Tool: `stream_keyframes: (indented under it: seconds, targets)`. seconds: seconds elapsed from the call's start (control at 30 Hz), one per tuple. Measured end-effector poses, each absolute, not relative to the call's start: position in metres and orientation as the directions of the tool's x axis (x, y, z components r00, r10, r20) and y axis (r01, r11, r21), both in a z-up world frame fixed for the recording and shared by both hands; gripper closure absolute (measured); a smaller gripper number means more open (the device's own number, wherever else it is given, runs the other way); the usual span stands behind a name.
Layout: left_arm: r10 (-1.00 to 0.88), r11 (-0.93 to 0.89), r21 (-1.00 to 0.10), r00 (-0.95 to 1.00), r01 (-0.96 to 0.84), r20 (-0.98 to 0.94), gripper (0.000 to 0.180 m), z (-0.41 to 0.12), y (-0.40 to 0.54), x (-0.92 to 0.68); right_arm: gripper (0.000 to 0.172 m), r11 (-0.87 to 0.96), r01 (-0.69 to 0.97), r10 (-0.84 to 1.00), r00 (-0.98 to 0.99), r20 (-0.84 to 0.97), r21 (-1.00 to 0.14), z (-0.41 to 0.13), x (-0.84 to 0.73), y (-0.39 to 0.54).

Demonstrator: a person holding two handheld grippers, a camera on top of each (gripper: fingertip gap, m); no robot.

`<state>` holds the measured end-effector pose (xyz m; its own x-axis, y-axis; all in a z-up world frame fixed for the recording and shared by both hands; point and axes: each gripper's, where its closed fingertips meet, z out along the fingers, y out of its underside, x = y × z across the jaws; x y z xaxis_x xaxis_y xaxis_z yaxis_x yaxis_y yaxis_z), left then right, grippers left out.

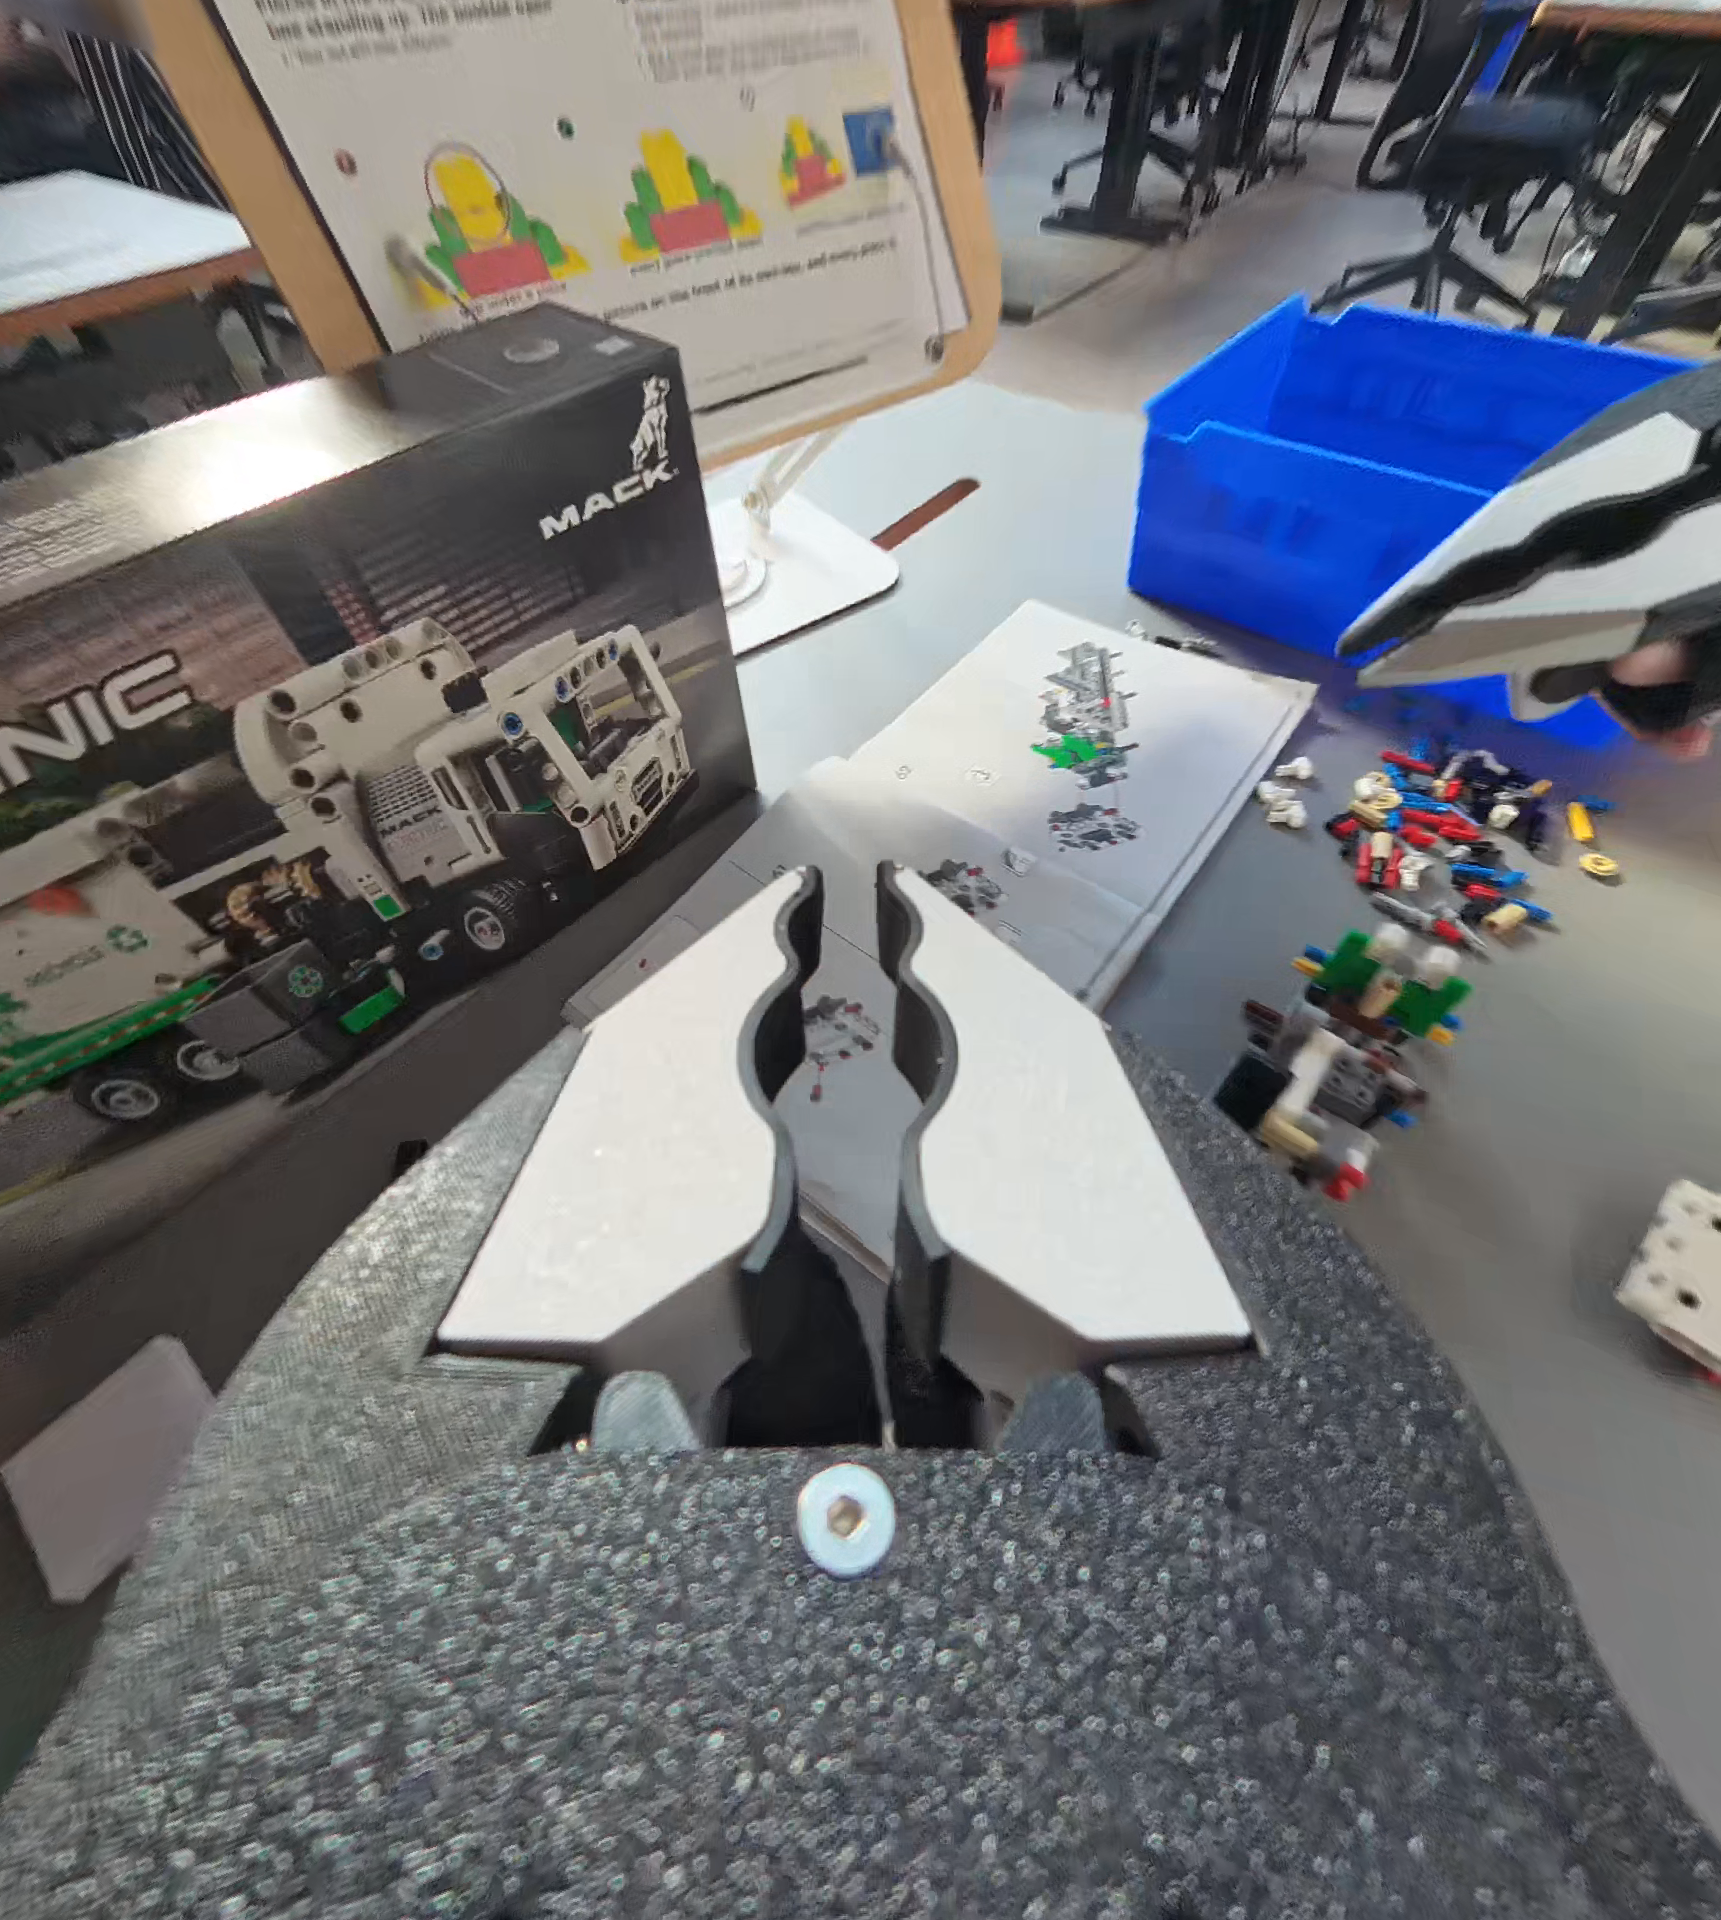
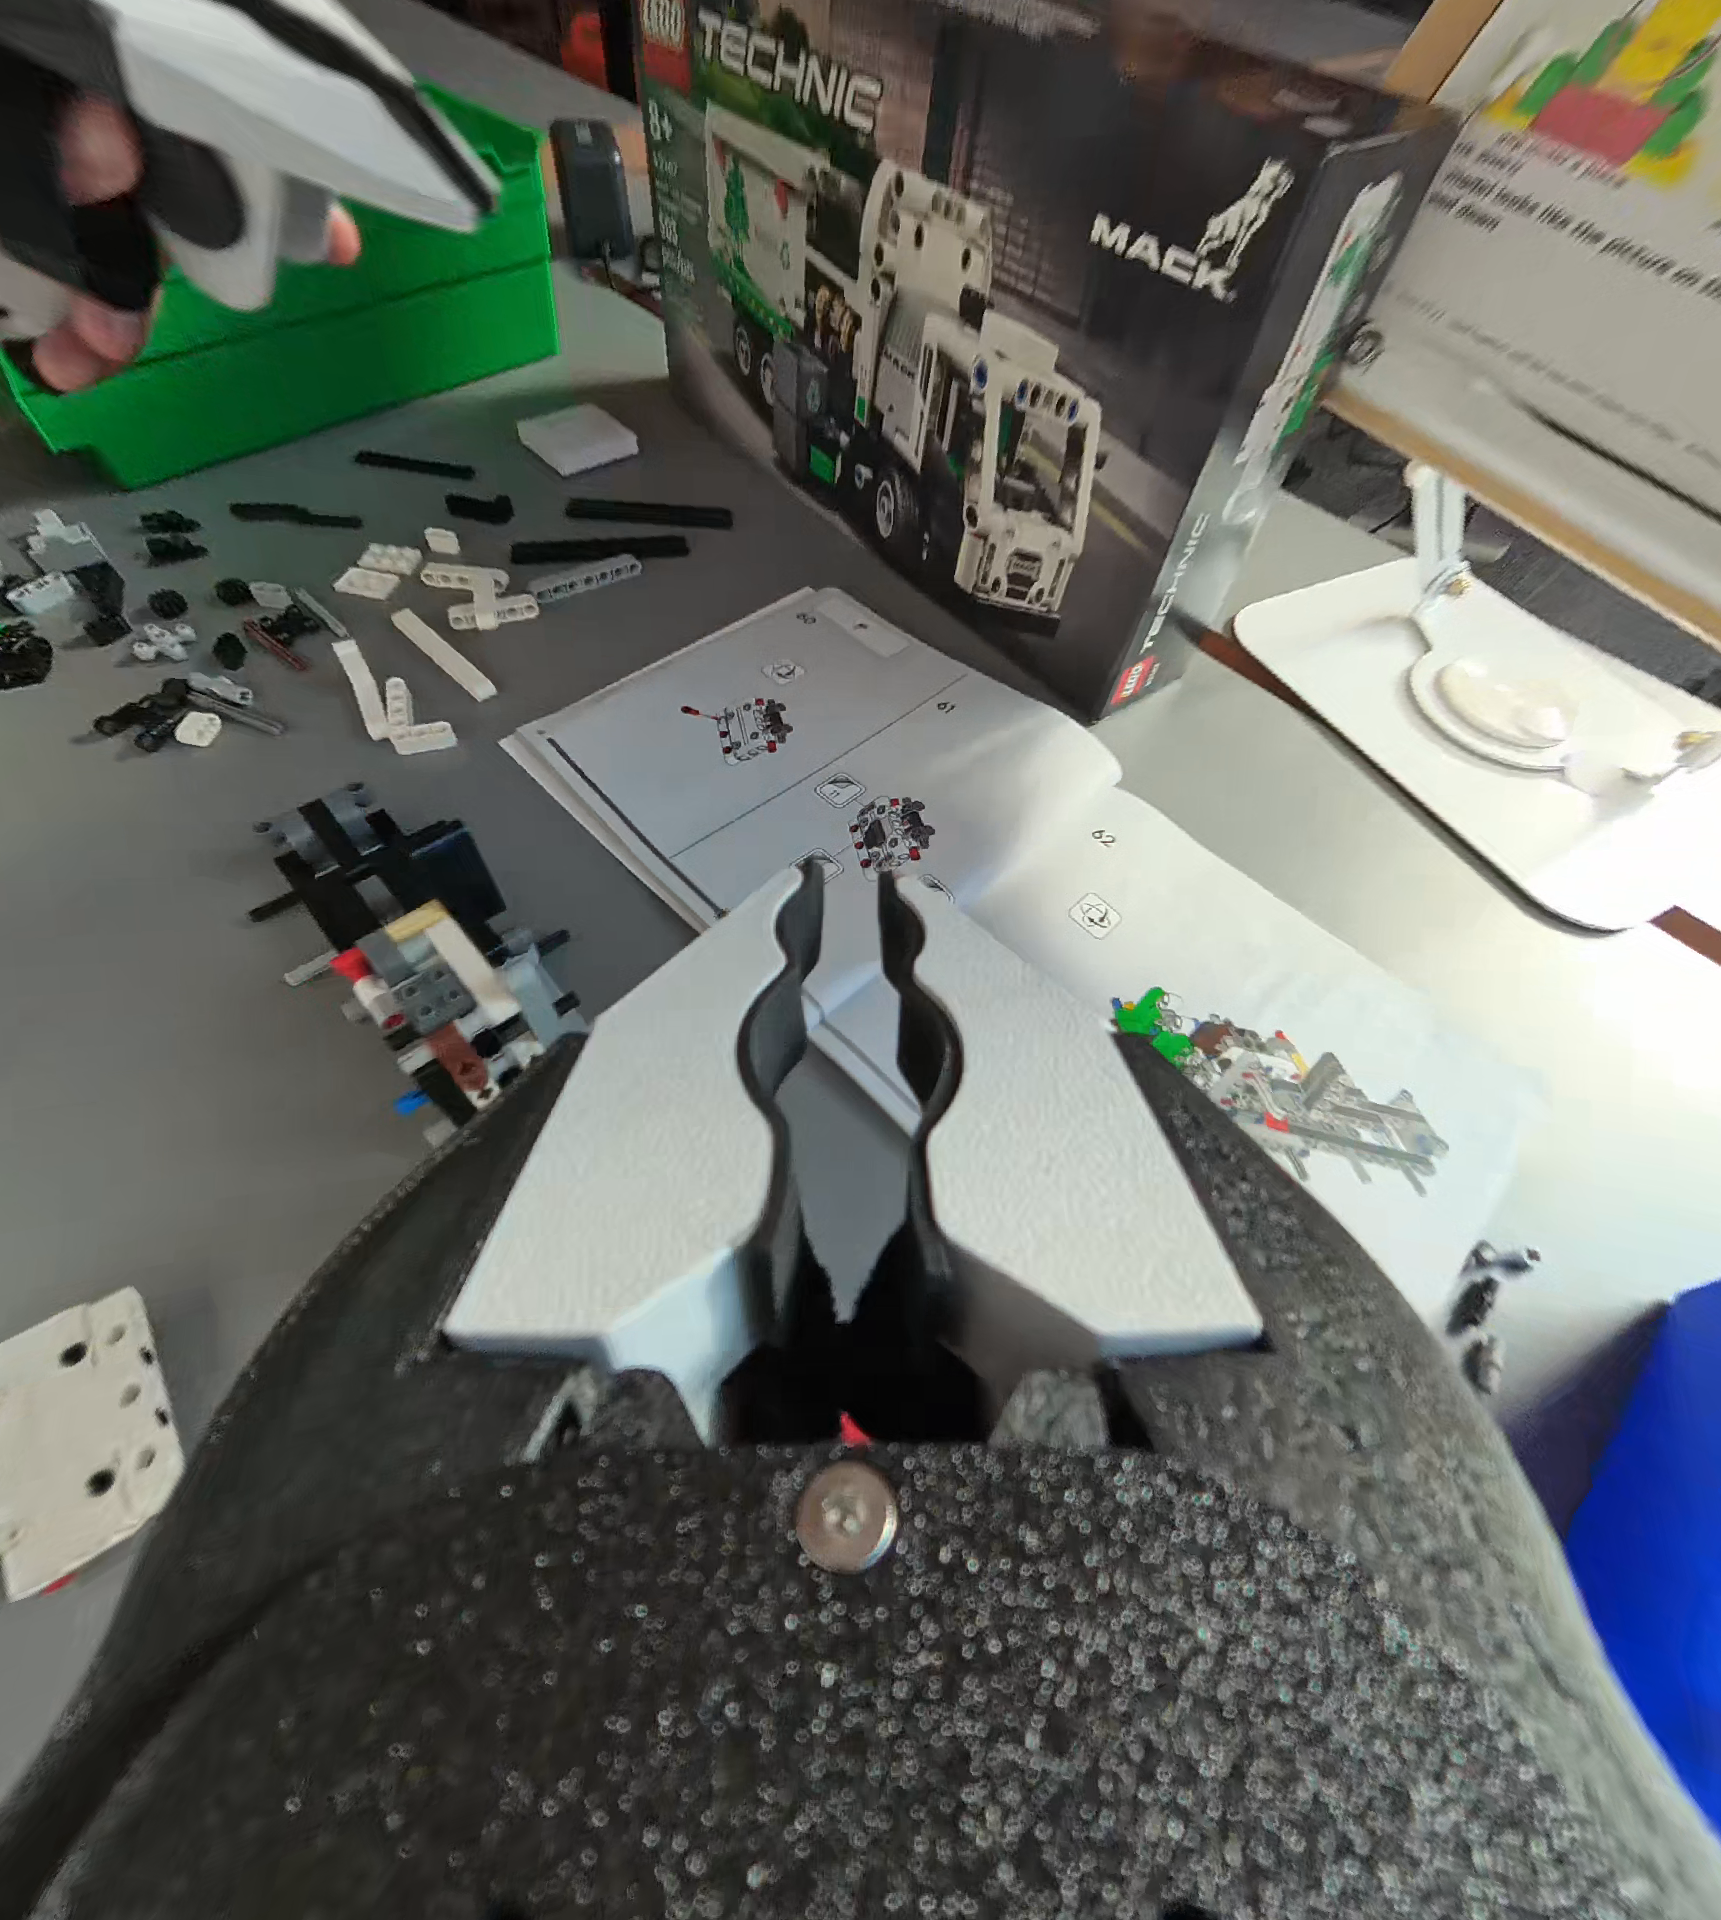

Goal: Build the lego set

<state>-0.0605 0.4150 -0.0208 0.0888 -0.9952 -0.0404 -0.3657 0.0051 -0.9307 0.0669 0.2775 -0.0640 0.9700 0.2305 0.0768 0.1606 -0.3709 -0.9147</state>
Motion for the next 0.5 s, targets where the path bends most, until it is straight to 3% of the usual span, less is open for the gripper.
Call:
stream_keyframes:
  seconds: [0.13, 0.27, 0.4, 0.5]
  targets:
    - [-0.984, 0.059, -0.952, 0.145, -0.299, -0.106, 0.162, -0.043, 0.353, -0.138, 0.155, -0.271, 0.085, 0.145, 0.988, 0.046, -0.959, -0.059, 0.054, 0.218]
    - [-0.963, -0.105, -0.966, 0.265, -0.238, 0.039, 0.15, -0.085, 0.307, -0.171, 0.142, -0.36, -0.108, 0.004, 0.993, -0.118, -0.927, -0.101, 0.043, 0.182]
    - [-0.962, -0.249, -0.882, 0.206, -0.401, 0.178, 0.147, -0.131, 0.27, -0.177, 0.148, -0.371, -0.301, -0.083, 0.953, -0.292, -0.878, -0.118, 0.031, 0.163]
    - [-0.954, -0.301, -0.85, 0.147, -0.432, 0.263, 0.147, -0.143, 0.255, -0.173, 0.152, -0.403, -0.323, -0.054, 0.942, -0.33, -0.856, -0.126, 0.022, 0.154]
